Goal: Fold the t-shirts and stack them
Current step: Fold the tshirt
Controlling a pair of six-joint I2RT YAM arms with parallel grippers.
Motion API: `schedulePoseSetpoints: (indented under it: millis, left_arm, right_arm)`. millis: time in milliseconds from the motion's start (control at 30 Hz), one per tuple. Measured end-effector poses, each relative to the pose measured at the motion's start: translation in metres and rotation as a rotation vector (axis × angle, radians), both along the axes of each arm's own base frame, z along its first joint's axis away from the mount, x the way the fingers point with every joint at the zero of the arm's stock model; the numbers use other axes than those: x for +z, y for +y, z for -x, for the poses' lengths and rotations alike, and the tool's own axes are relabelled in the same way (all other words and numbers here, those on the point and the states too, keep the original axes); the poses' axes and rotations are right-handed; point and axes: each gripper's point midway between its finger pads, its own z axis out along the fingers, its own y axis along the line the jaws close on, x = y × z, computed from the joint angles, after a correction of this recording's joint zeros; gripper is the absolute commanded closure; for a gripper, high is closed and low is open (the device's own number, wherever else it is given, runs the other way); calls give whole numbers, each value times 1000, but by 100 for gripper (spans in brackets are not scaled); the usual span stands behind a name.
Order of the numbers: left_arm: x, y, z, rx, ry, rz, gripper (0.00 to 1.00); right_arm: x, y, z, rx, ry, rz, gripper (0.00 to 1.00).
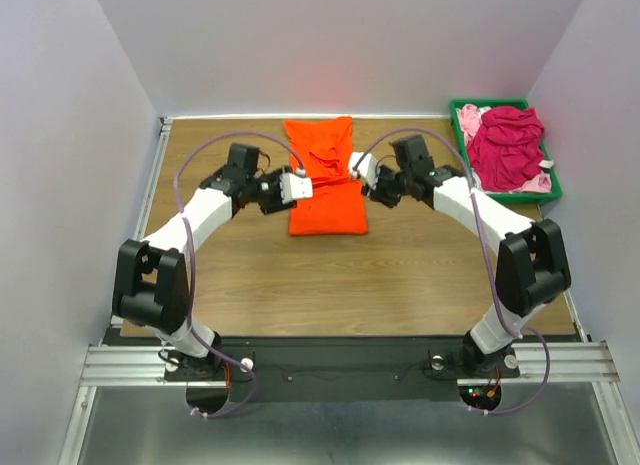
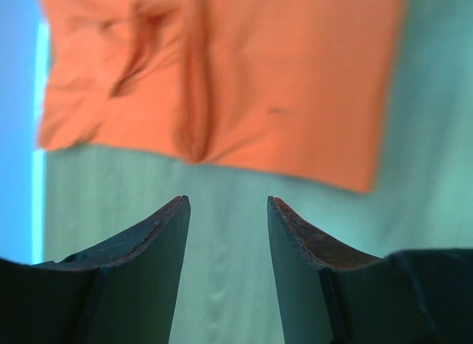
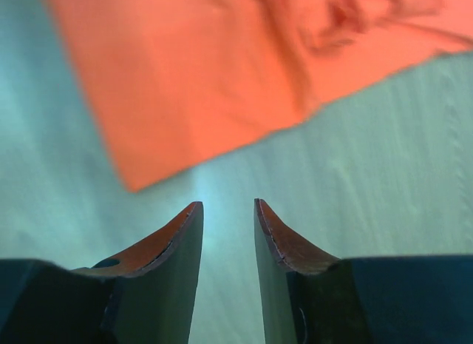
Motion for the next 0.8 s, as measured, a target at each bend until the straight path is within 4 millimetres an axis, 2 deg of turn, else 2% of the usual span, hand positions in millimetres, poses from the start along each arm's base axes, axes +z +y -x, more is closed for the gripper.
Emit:
schedulePoseSetpoints:
  millis: [67, 133, 200, 267, 333, 467, 633, 767, 800]
  left_arm:
    - [-16, -12, 25, -38, 36, 2, 42]
    - [-43, -21, 48, -69, 79, -20, 41]
    - [-72, -24, 71, -92, 129, -65, 40]
    - [-89, -26, 86, -110, 148, -103, 40]
    - [-95, -29, 87, -116, 142, -122, 40]
    - [-104, -30, 73, -100, 109, -142, 40]
    - [-119, -28, 65, -79, 109, -169, 42]
    - [-120, -29, 59, -76, 93, -174, 51]
    - [-121, -29, 58, -74, 92, -175, 57]
  right_arm:
    - [-7, 10, 22, 47, 13, 10, 61]
    - [-26, 23, 44, 103, 55, 31, 61]
    - [-43, 31, 57, 137, 93, 50, 61]
    - [-60, 33, 61, 148, 128, 71, 61]
    - [-69, 33, 60, 149, 141, 82, 61]
    - [-93, 31, 59, 151, 177, 112, 61]
    - [-105, 30, 60, 155, 188, 128, 60]
    - [-107, 29, 60, 159, 187, 131, 61]
    - [-108, 30, 60, 161, 184, 132, 61]
